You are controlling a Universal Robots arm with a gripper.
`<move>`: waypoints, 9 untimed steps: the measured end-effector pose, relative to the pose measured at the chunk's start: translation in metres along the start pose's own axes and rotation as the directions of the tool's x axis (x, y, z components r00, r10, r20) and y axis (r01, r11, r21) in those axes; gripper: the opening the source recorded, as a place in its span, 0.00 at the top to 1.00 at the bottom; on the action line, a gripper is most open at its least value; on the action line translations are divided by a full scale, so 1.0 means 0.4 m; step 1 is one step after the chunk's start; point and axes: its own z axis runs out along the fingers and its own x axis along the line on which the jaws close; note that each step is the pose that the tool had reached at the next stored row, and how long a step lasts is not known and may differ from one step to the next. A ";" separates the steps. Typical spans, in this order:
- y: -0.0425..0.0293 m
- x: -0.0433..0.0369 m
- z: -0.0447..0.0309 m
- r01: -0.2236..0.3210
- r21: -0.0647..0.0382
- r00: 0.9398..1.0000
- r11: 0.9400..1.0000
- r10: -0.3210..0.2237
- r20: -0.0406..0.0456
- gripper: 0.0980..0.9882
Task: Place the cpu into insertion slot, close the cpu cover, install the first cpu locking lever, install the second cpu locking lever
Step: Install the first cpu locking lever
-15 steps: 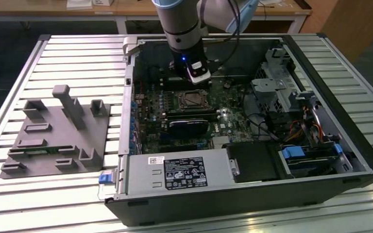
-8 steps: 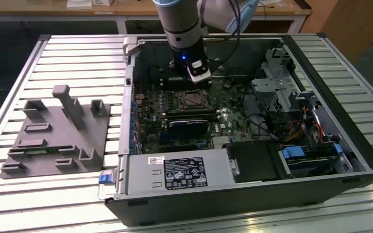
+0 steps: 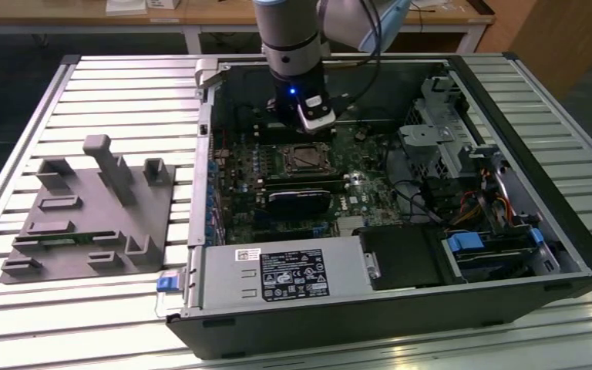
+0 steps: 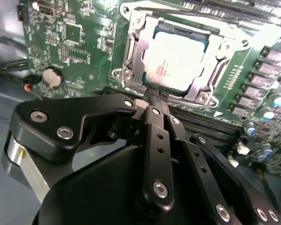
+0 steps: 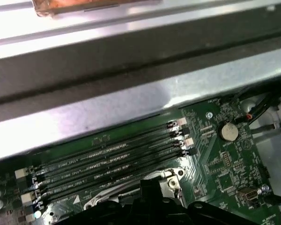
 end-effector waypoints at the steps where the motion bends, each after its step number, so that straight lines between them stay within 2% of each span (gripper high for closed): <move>1: 0.000 -0.003 0.001 0.000 0.007 1.000 1.000 0.000 -0.008 0.99; 6: -0.003 -0.020 0.004 -0.003 0.034 0.998 0.999 0.005 -0.057 0.99; 9: -0.012 -0.030 0.005 -0.005 0.043 0.997 0.999 0.008 -0.079 0.99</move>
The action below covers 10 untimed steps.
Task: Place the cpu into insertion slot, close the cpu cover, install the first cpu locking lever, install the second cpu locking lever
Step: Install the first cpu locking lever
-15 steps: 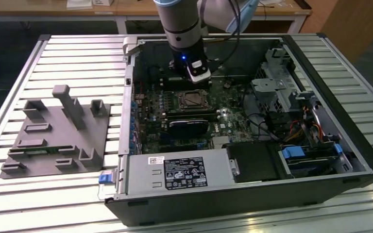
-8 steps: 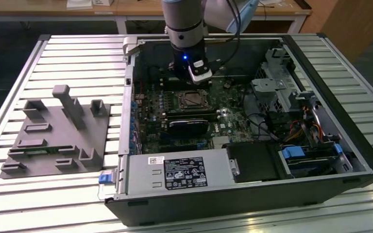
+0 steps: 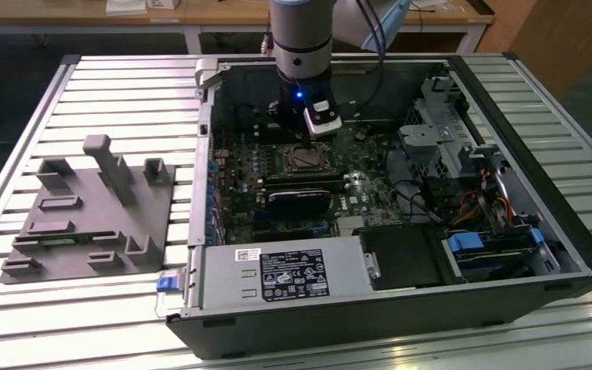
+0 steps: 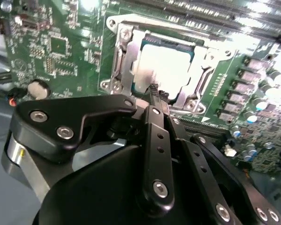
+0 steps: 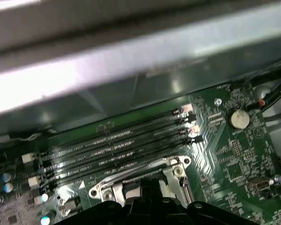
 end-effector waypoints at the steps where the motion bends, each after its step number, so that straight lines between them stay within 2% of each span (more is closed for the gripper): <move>1: -0.004 -0.003 0.000 0.000 0.002 1.000 1.000 0.001 -0.006 0.99; 3: -0.011 -0.009 0.001 -0.001 0.007 1.000 1.000 0.002 -0.017 0.99; 5: -0.017 -0.014 0.001 -0.002 0.012 1.000 1.000 0.002 -0.022 0.99; 6: -0.018 -0.015 0.001 -0.001 0.017 1.000 1.000 0.002 -0.022 0.99; 10: -0.018 -0.017 0.002 0.003 0.058 1.000 0.998 -0.002 -0.012 0.99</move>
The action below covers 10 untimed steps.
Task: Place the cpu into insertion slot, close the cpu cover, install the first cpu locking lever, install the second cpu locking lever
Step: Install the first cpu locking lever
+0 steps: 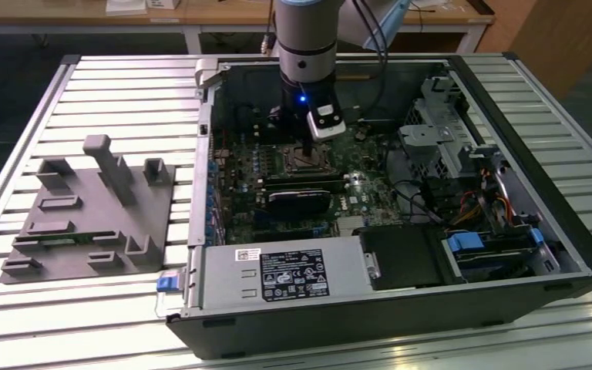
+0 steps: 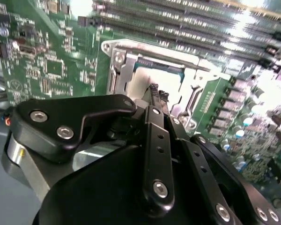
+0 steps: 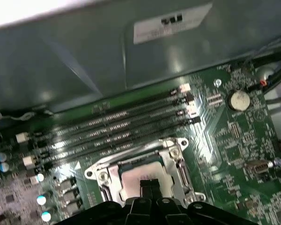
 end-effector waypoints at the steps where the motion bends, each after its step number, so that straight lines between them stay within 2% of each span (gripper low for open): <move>1: 0.000 0.000 0.001 0.001 0.005 1.000 1.000 -0.001 0.001 0.99; 7: 0.000 0.000 -0.002 0.001 0.008 1.000 1.000 -0.001 0.000 0.99; 10: 0.001 -0.001 -0.017 0.001 0.008 1.000 1.000 -0.001 0.000 0.99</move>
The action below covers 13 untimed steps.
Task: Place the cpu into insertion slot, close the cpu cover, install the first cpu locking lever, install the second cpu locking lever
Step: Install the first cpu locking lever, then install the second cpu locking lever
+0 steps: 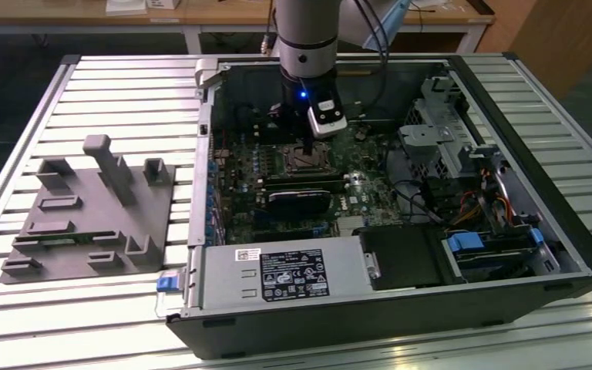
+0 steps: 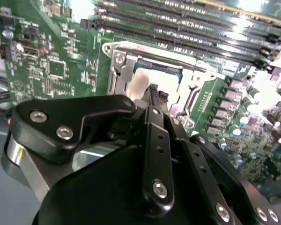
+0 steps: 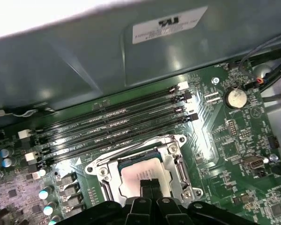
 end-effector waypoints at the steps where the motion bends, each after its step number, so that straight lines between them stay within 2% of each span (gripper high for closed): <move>1: 0.000 0.000 -0.006 0.000 0.000 1.000 1.000 0.000 0.000 0.99; 3: 0.001 -0.001 -0.013 0.000 0.000 1.000 1.000 0.000 0.000 0.99; 13: 0.001 -0.001 -0.018 0.000 0.000 1.000 1.000 0.000 0.000 0.99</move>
